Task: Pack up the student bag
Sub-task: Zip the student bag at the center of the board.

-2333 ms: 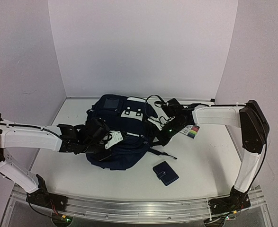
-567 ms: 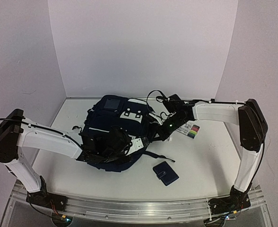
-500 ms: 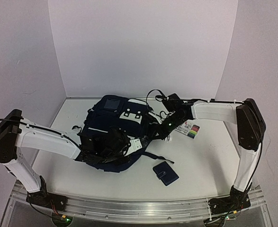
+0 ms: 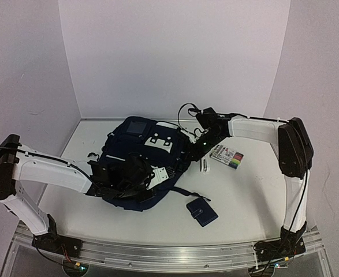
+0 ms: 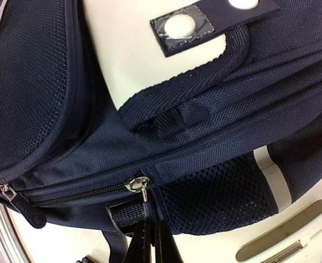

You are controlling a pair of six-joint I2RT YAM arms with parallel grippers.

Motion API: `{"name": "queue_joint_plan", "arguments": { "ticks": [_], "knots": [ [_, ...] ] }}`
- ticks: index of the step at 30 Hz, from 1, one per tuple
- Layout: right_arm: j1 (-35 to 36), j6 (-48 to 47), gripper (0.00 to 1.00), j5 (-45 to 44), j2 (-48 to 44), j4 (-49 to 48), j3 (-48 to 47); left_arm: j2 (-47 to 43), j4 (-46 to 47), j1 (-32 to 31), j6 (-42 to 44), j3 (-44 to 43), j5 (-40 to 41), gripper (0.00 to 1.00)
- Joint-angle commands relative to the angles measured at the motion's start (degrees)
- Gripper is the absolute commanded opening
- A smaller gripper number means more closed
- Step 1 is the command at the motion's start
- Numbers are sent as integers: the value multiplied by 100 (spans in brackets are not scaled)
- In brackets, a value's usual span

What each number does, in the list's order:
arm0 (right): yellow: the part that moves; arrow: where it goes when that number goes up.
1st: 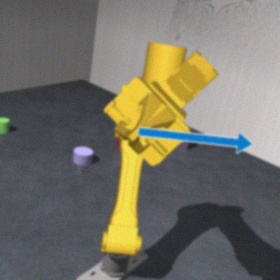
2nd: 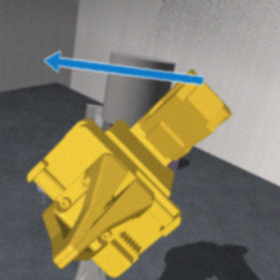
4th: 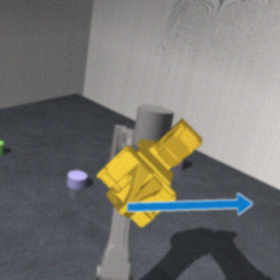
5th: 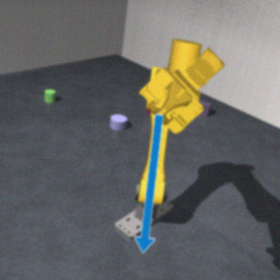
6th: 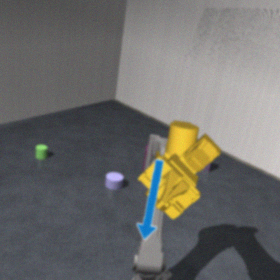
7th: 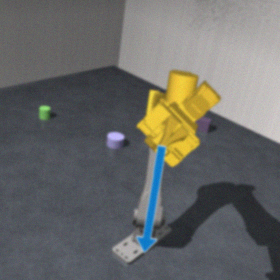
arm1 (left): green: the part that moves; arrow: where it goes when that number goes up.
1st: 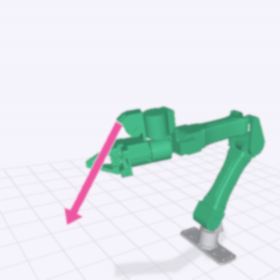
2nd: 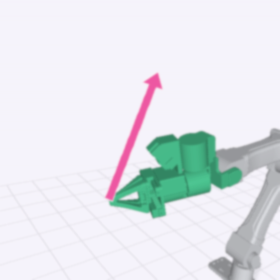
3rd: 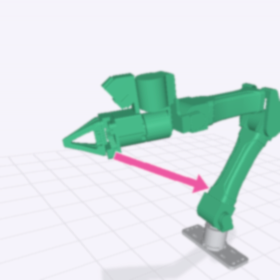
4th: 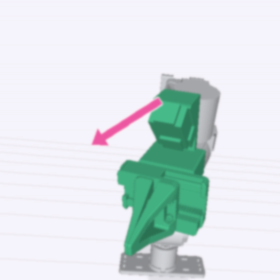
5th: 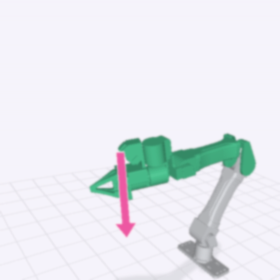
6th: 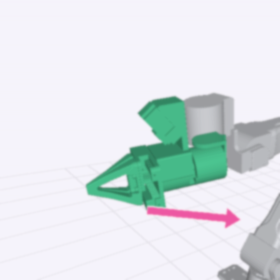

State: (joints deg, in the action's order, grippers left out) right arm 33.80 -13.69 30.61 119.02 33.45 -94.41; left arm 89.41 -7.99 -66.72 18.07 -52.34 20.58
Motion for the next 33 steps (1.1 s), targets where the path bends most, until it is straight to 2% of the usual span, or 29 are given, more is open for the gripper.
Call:
{"name": "queue_joint_plan", "arguments": {
  "ticks": [1, 3, 4, 7, 9, 11, 13, 17, 19, 20, 26, 33],
  "knots": [
    [-345, 125, 0, -738, 84, -251, -344, -196, -375, -90, -238, -19, -34, 0],
    [-346, 152, 0, -449, 58, -115, -350, -217, -288, -95, -319, -30, -5, 8],
    [-344, 166, 5, -271, 37, -36, -353, -235, -250, -92, -373, -43, 56, 14],
    [-344, 216, 25, 156, -199, 88, -201, -340, -163, -81, -595, -81, 271, 41],
    [-347, 263, 41, 343, -411, 86, -36, -428, -128, -85, -793, -105, 391, 52],
    [-343, 350, 50, 481, -580, 83, 75, -483, -81, -74, -1145, -167, 617, 61],
    [-346, 489, 54, 610, -693, 83, 156, -455, -135, -58, -1753, -358, 681, 63],
    [-345, 707, 55, 959, -798, 68, 277, -289, -461, -59, -3000, -846, 784, 72],
    [-331, 799, 55, 1184, -834, 57, 320, -284, -453, -54, -3424, -969, 740, 87],
    [-296, 812, 56, 1234, -862, 44, 346, -325, -377, -57, -3729, -970, 773, 91],
    [64, 621, 60, 1067, -962, -82, 536, -806, -46, -39, -4276, -640, 791, 100],
    [507, 361, 64, 815, -744, -119, 463, -1249, -470, -18, -5067, -323, 1006, 100]
  ]
}}
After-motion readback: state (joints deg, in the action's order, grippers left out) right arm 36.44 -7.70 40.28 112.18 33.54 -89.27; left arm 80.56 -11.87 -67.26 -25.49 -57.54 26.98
